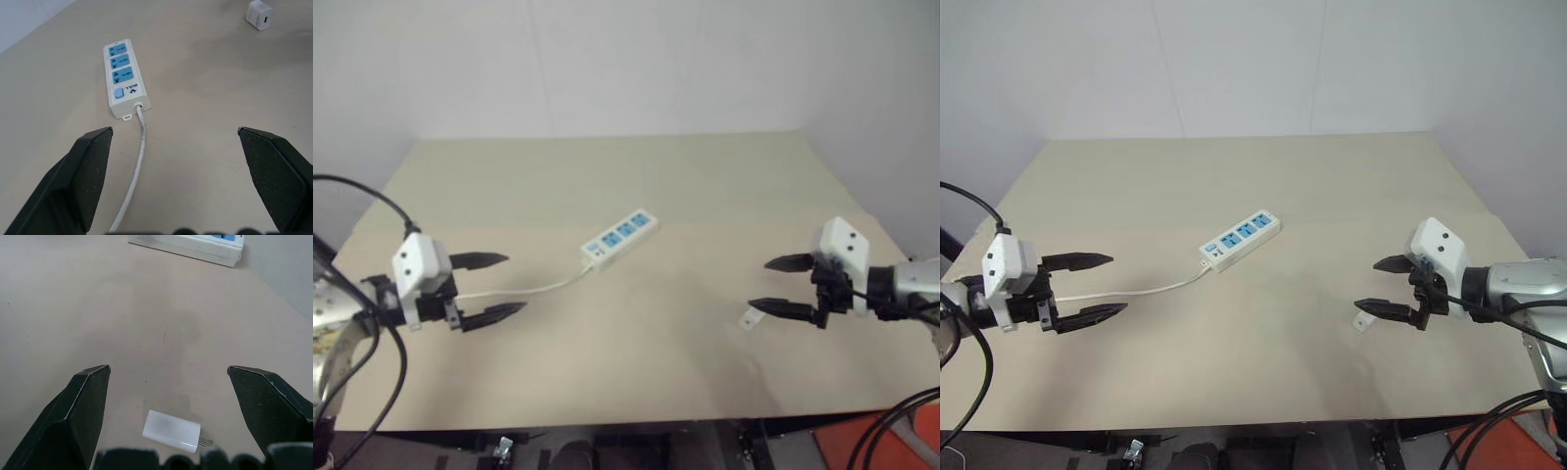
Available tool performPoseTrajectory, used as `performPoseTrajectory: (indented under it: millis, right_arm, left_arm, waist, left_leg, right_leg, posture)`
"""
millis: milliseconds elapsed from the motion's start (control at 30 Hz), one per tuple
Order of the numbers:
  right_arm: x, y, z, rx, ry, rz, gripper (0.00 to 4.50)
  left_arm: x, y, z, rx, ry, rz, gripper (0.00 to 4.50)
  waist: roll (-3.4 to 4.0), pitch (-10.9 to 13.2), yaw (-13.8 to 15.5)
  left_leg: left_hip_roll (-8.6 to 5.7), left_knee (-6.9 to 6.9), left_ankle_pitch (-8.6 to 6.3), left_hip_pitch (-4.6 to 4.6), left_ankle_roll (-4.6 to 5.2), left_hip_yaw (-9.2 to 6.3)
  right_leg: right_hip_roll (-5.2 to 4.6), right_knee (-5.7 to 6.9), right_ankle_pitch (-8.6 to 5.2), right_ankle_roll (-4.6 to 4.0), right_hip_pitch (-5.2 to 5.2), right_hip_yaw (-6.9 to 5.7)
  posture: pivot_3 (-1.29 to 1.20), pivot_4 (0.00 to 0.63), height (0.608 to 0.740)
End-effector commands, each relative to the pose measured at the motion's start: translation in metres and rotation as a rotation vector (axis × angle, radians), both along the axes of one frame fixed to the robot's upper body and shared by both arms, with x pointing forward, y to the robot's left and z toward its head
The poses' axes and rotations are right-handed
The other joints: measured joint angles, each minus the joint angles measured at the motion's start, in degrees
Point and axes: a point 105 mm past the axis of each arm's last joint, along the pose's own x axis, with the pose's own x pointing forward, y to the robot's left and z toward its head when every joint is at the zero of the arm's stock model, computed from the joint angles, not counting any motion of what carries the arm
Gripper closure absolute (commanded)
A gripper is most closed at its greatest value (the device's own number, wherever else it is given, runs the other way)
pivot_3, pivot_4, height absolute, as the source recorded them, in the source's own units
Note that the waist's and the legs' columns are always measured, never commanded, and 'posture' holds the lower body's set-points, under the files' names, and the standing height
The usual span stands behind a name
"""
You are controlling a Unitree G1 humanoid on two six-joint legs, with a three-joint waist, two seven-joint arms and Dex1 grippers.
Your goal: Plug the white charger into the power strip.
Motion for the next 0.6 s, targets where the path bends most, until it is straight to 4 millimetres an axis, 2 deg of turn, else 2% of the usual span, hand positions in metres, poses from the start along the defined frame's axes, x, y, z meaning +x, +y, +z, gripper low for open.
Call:
performPoseTrajectory:
  millis: [33,233,400,600]
  right_arm:
    - [-0.003,0.001,0.011,-0.005,-0.038,0.009,0.0]
    - [-0.003,0.0,0.012,-0.01,-0.036,0.007,0.0]
    - [-0.001,0.003,0.014,-0.008,-0.046,0.017,0.0]
    - [0.0,0.009,0.02,0.002,-0.067,0.041,0.0]
  left_arm:
    - [-0.002,-0.003,0.006,0.008,-0.018,-0.027,0.01]
    - [0.002,-0.005,0.004,0.001,-0.025,-0.015,0.01]
    - [0.041,-0.014,-0.014,0.022,0.046,0.148,0.01]
    - [0.071,-0.039,-0.041,0.088,0.143,0.133,0.01]
  waist:
    - [0.0,0.0,0.0]
    - [0.0,0.0,0.02]
    - [0.0,0.0,0.61]
    - [-0.03,0.02,0.29]
  left_leg:
    - [0.0,0.0,0.0,0.0,0.0,0.0]
    - [0.0,0.0,0.0,0.0,0.0,0.0]
    - [-0.04,0.04,0.0,0.07,0.0,-0.06]
    - [-0.05,0.04,-0.02,0.27,0.04,-0.07]
  right_leg:
    - [0.0,0.0,0.0,0.0,0.0,0.0]
    - [0.0,0.0,0.0,0.0,0.0,0.0]
    - [-0.01,0.0,0.01,0.01,0.19,-0.06]
    - [0.01,-0.01,0.0,0.03,0.49,-0.09]
  posture:
    - [0.0,0.15,0.74]
    - [0.0,0.15,0.74]
    - [0.0,0.15,0.74]
    - [0.0,0.15,0.74]
